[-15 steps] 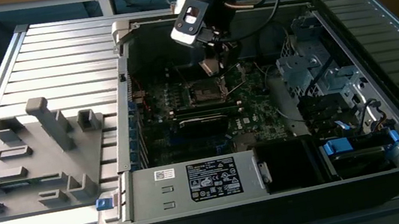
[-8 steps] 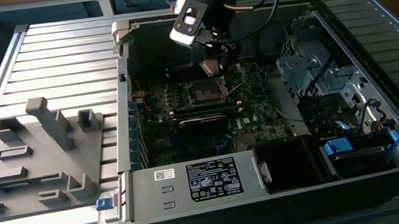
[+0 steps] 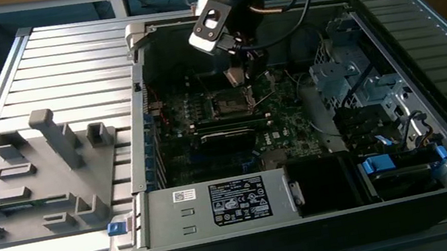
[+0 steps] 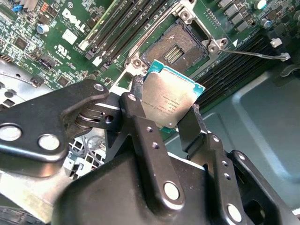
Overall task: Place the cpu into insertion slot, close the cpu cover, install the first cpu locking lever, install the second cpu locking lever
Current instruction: 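Place the cpu into insertion slot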
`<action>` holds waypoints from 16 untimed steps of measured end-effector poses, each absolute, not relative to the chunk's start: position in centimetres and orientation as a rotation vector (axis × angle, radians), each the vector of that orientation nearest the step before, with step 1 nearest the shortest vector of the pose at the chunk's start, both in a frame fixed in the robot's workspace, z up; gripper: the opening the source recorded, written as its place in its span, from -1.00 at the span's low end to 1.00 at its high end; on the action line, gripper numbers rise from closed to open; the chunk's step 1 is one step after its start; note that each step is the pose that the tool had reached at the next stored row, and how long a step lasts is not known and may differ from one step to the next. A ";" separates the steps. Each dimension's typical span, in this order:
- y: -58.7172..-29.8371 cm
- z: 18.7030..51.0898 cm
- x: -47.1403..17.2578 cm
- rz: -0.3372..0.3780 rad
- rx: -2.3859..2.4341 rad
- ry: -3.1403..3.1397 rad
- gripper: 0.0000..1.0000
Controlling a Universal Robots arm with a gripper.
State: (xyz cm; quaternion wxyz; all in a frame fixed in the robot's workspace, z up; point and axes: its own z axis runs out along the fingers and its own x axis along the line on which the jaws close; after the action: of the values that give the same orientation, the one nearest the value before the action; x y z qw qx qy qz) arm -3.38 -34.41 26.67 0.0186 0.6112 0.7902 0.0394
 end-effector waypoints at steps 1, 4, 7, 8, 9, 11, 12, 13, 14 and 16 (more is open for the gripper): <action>-34.4 26.6 -3.4 0.122 1.903 2.449 0.08; -34.4 26.5 -3.4 0.122 1.918 2.437 0.08; -34.4 26.4 -3.4 0.122 1.933 2.424 0.08; -34.4 26.3 -3.4 0.121 1.938 2.421 0.08; -34.4 26.3 -3.4 0.121 1.941 2.418 0.08; -34.4 26.3 -3.4 0.121 1.942 2.417 0.08; -34.4 26.3 -3.4 0.121 1.942 2.417 0.08; -34.4 26.3 -3.4 0.121 1.942 2.417 0.08; -34.4 26.3 -3.4 0.121 1.942 2.417 0.08; -34.4 26.3 -3.4 0.121 1.942 2.417 0.08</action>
State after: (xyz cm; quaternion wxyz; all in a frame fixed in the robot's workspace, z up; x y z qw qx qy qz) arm -3.41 -34.41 26.29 0.0193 0.6259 0.7787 0.0391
